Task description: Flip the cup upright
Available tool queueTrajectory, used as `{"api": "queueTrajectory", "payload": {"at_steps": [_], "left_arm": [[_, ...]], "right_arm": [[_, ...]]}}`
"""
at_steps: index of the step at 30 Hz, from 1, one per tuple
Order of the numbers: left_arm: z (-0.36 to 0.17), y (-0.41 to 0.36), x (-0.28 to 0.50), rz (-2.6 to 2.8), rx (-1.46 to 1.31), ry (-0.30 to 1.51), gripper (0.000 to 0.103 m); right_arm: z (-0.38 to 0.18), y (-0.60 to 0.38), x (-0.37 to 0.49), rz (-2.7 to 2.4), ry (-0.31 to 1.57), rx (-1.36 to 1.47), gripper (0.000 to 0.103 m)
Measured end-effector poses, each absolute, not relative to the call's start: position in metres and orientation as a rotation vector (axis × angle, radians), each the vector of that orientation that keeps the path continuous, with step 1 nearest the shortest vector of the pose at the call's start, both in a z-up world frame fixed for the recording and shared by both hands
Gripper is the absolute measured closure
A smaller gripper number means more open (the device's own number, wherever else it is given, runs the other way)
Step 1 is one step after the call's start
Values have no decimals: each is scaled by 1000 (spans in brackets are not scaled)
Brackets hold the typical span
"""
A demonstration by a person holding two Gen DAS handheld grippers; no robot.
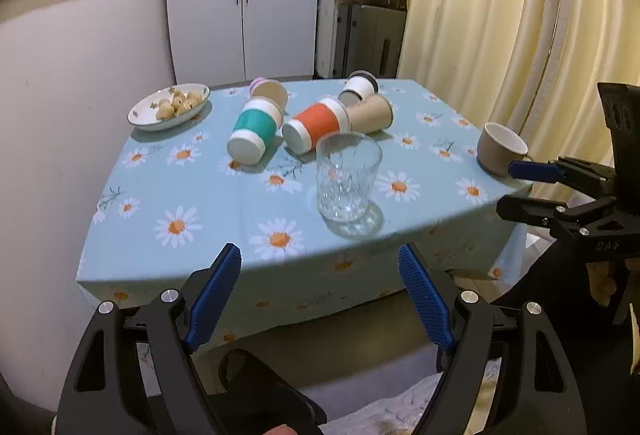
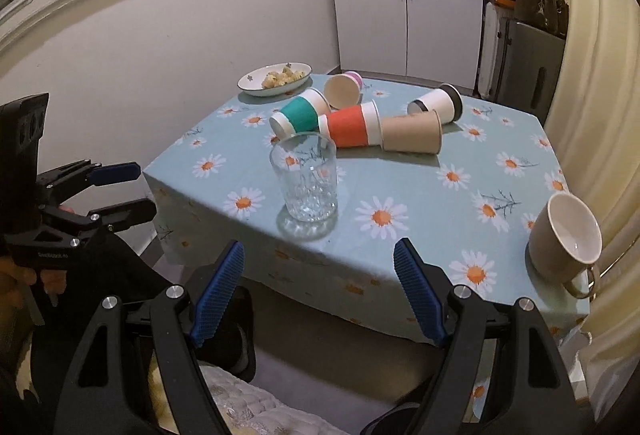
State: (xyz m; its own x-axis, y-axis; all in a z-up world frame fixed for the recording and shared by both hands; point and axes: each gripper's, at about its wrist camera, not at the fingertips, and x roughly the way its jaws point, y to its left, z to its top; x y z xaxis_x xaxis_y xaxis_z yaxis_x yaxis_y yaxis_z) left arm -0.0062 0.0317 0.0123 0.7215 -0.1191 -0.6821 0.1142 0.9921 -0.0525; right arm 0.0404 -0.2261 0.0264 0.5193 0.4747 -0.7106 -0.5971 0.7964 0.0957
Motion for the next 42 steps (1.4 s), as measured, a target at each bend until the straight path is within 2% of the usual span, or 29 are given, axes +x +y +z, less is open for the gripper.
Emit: {"api": "queueTrajectory", "payload": {"at_steps": [11, 42], "left_arm": [[1, 22, -10, -114, 28, 746, 24], [-5, 25, -10, -103, 11, 757, 24]], "right_arm": [[8, -225, 38, 610, 800, -215, 26], [3, -229, 35, 560, 790, -217, 26]]}}
